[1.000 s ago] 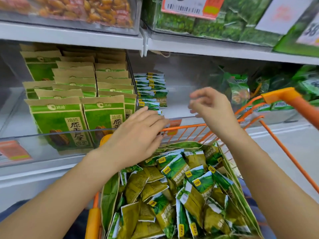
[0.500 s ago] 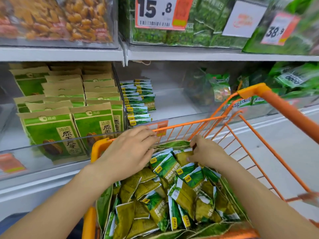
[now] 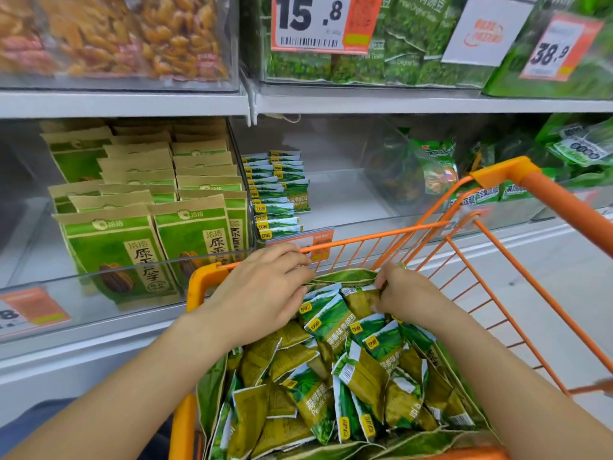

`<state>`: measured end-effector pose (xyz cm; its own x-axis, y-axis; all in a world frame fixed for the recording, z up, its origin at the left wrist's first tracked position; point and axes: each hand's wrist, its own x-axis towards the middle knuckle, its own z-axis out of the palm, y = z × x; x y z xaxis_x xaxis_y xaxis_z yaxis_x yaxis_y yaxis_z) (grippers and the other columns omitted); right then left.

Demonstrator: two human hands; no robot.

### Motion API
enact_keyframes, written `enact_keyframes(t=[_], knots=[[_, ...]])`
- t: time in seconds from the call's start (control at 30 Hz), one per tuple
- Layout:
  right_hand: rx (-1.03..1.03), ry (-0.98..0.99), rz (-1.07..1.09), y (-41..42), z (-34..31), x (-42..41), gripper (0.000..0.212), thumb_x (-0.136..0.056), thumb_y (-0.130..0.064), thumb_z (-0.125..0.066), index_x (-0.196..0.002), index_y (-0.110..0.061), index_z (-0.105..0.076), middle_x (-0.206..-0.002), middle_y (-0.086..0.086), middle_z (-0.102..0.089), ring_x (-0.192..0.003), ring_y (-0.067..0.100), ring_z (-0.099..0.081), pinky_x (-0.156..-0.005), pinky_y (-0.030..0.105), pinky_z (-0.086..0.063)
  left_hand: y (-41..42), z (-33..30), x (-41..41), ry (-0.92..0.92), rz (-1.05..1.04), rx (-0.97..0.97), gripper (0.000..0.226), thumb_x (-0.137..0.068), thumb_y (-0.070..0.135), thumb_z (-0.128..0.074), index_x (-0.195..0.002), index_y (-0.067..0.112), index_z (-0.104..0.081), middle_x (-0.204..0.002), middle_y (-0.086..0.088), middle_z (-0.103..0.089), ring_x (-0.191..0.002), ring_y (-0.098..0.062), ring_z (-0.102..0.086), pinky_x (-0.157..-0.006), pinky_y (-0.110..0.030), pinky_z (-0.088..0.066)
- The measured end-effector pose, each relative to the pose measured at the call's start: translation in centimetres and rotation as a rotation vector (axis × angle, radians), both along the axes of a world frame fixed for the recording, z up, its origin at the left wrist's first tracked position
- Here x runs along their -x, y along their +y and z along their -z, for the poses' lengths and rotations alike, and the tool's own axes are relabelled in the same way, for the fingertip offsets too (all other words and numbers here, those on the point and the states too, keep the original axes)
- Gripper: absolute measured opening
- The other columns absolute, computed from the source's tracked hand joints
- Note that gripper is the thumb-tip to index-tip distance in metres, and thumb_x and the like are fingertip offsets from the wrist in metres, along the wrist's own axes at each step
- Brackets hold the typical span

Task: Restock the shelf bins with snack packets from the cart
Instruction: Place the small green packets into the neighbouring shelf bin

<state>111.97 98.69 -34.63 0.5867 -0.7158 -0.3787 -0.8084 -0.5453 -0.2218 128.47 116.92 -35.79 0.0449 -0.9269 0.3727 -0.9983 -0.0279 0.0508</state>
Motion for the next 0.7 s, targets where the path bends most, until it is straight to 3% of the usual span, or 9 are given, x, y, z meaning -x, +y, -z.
enact_keyframes(t=[0.1, 0.17, 0.3, 0.37, 0.47, 0.6, 0.7], knots=[[0.003, -0.14, 0.03, -0.2, -0.5, 0.0, 0.023, -0.084, -0.002, -0.054, -0.085, -0.025, -0.048, -0.093, 0.006, -0.065, -0.087, 0.024, -0.059, -0.069, 0.033, -0.049, -0.1, -0.1, 0.1, 0.014, 0.004, 0.001, 0.037, -0.09, 0.034, -0.04, -0.107, 0.021, -0.071, -0.111, 0.005, -0.068, -0.112, -0.019, -0.058, -0.097, -0.033, -0.047], [-0.01, -0.195, 0.041, -0.3, -0.9, 0.2, 0.02, -0.086, -0.003, -0.051, -0.09, -0.022, -0.051, -0.09, 0.007, -0.064, -0.083, 0.026, -0.059, -0.062, 0.031, -0.046, -0.1, 0.0, 0.1, 0.021, 0.002, 0.008, 0.037, -0.09, 0.034, -0.04, -0.107, 0.022, -0.071, -0.111, 0.005, -0.068, -0.113, -0.019, -0.058, -0.098, -0.033, -0.046], [0.039, -0.005, -0.068, 0.0, -0.6, 0.4, 0.018, -0.088, -0.015, -0.059, -0.103, -0.015, -0.049, -0.095, 0.006, -0.057, -0.085, 0.023, -0.054, -0.062, 0.03, -0.041, 0.0, 0.0, 0.1, 0.027, 0.0, 0.019, 0.037, -0.09, 0.034, -0.04, -0.108, 0.023, -0.071, -0.112, 0.006, -0.068, -0.114, -0.018, -0.057, -0.099, -0.032, -0.045], [-0.008, 0.038, -0.052, 0.0, 0.2, 0.2, 0.02, -0.087, -0.016, -0.063, -0.098, -0.019, -0.048, -0.098, 0.005, -0.058, -0.092, 0.022, -0.055, -0.067, 0.029, -0.042, 0.0, 0.1, 0.1, 0.029, 0.007, 0.021, 0.037, -0.09, 0.034, -0.04, -0.108, 0.023, -0.07, -0.112, 0.006, -0.068, -0.114, -0.018, -0.057, -0.098, -0.033, -0.045], [0.081, 0.009, -0.031, 0.1, 0.4, -0.1, 0.022, -0.085, -0.006, -0.058, -0.084, -0.025, -0.047, -0.098, 0.003, -0.059, -0.092, 0.022, -0.055, -0.067, 0.028, -0.041, -0.1, 0.0, 0.2, 0.018, 0.001, 0.034, 0.038, -0.089, 0.034, -0.04, -0.107, 0.023, -0.071, -0.112, 0.006, -0.068, -0.113, -0.018, -0.058, -0.097, -0.034, -0.046], [0.088, -0.204, -0.016, 0.1, -1.7, 0.3, 0.026, -0.083, -0.006, -0.059, -0.072, -0.026, -0.047, -0.084, 0.0, -0.065, -0.083, 0.022, -0.06, -0.065, 0.03, -0.045, -0.1, 0.0, 0.1, 0.051, 0.019, 0.063, 0.036, -0.09, 0.031, -0.046, -0.119, 0.02, -0.065, -0.118, 0.005, -0.065, -0.116, -0.017, -0.055, -0.103, -0.031, -0.039], [-0.122, -0.532, 0.056, 0.8, -4.1, 0.0, 0.026, -0.082, -0.003, -0.067, -0.07, -0.018, -0.049, -0.069, 0.006, -0.066, -0.074, 0.024, -0.062, -0.069, 0.034, -0.049, 0.1, -0.3, 0.1, 0.135, 0.044, 0.028, 0.052, -0.086, 0.03, -0.06, -0.137, 0.019, -0.051, -0.132, 0.004, -0.057, -0.127, -0.016, -0.046, -0.112, -0.026, -0.024]])
